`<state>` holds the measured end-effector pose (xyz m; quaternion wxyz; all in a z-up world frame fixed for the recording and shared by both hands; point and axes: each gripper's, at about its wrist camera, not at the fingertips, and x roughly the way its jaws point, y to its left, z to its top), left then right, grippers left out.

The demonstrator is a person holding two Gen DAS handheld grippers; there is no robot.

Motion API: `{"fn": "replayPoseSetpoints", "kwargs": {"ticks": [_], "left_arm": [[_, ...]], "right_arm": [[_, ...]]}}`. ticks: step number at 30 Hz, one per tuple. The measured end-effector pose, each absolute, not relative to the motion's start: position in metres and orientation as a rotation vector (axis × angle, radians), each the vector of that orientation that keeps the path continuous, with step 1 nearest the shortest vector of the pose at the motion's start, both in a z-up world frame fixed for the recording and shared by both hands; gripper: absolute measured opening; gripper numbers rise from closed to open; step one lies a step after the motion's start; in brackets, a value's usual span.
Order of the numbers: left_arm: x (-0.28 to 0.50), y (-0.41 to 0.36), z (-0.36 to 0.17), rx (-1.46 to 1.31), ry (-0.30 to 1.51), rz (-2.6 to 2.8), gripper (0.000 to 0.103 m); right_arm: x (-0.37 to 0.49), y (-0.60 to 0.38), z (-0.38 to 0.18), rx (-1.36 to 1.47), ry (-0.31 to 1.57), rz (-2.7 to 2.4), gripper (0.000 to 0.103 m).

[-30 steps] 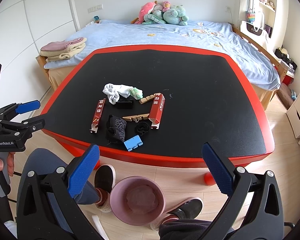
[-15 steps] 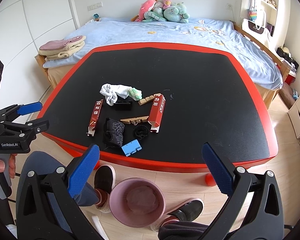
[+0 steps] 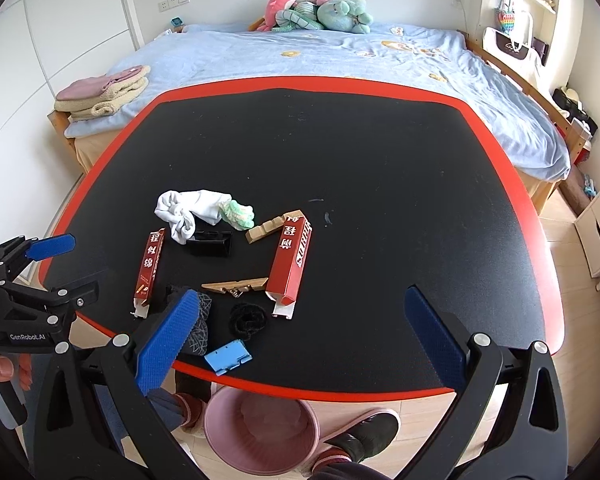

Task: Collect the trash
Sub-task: 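Reach the left tool to the red paper box and close on it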

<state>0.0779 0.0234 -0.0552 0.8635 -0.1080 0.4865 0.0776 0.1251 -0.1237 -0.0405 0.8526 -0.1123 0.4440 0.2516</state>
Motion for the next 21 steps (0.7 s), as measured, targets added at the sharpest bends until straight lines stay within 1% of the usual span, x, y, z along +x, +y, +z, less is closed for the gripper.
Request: {"fn": "replayPoseSetpoints", "kwargs": {"ticks": [8, 17, 19, 20, 21], "left_arm": [[0.102, 0.031, -0.08, -0.236, 1.089, 0.195, 0.097], [0.111, 0.033, -0.097, -0.23, 1.12, 0.227, 0.097], [0.111, 0.032, -0.101, -0.229, 1.128, 0.224, 0.094], [0.113, 0.029, -0.102, -0.219, 1.122, 0.228, 0.094], [0.113, 0.029, -0.102, -0.212, 1.119, 0.229, 0.094]], "right_arm": [[0.161, -0.107, -0.066, -0.243, 0.996, 0.512, 0.1], [0.177, -0.092, -0.097, -0.255, 1.044, 0.507, 0.099], [0.179, -0.091, -0.102, -0.261, 1.057, 0.501, 0.09], [0.18, -0.09, -0.104, -0.264, 1.065, 0.495, 0.081], [0.18, -0.09, -0.106, -0.263, 1.069, 0.495, 0.079]]}}
